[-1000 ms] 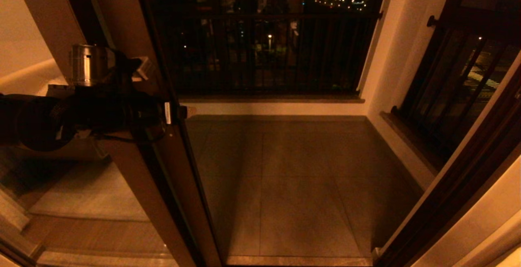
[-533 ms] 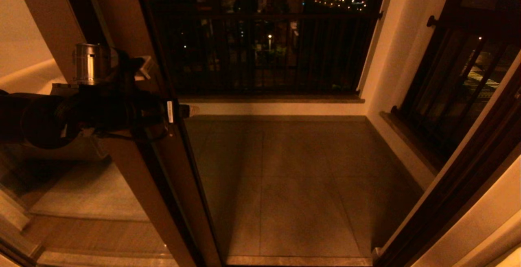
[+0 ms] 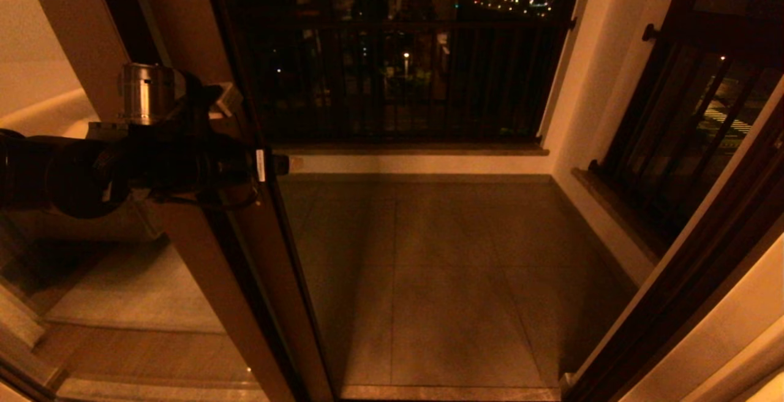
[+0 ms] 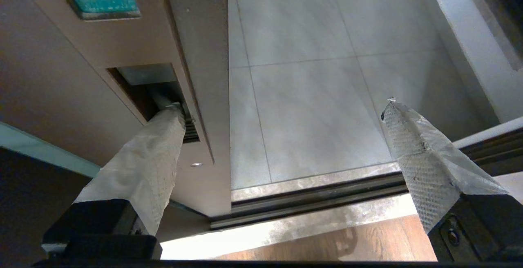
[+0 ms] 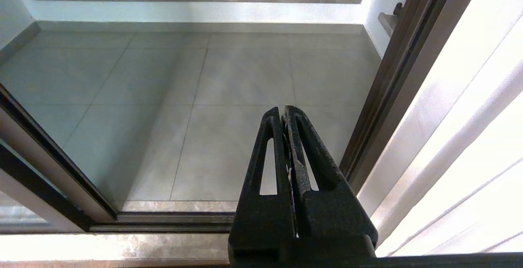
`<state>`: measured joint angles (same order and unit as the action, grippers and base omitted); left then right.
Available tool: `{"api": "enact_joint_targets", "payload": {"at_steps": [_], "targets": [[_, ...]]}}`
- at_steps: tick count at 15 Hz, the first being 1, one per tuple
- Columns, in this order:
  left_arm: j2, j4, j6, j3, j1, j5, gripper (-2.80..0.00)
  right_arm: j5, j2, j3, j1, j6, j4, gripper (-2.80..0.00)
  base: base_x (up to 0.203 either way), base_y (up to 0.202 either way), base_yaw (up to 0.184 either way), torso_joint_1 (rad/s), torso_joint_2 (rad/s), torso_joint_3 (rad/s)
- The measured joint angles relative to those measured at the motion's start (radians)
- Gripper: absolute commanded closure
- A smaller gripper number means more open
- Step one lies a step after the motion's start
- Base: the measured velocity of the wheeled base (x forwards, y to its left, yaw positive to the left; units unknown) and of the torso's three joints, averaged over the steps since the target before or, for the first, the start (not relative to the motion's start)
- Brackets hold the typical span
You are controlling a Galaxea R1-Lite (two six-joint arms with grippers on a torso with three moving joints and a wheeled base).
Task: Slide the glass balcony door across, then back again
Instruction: Close the slid door
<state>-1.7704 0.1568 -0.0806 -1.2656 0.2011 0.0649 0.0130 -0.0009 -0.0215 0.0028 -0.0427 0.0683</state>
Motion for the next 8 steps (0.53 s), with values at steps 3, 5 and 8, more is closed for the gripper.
{"api": "enact_joint_targets", "payload": {"at_steps": [3,5,8], "targets": [[0.001,0.002,0.0,-0.001,0.009,0.0,-2.8,0.0,0.0,0.0,0.0,0.0,0.0,0.0,0.0,0.0,0.0,0.0,0.0,0.0],[0.004,0.004,0.001,-0.001,0.019,-0.002,-2.8,0.0,0.0,0.0,0.0,0.001,0.0,0.0,0.0,0.0,0.0,0.0,0.0,0.0],[0.006,0.003,0.001,-0.002,0.039,-0.006,-2.8,0.0,0.0,0.0,0.0,0.001,0.0,0.0,0.0,0.0,0.0,0.0,0.0,0.0]]}}
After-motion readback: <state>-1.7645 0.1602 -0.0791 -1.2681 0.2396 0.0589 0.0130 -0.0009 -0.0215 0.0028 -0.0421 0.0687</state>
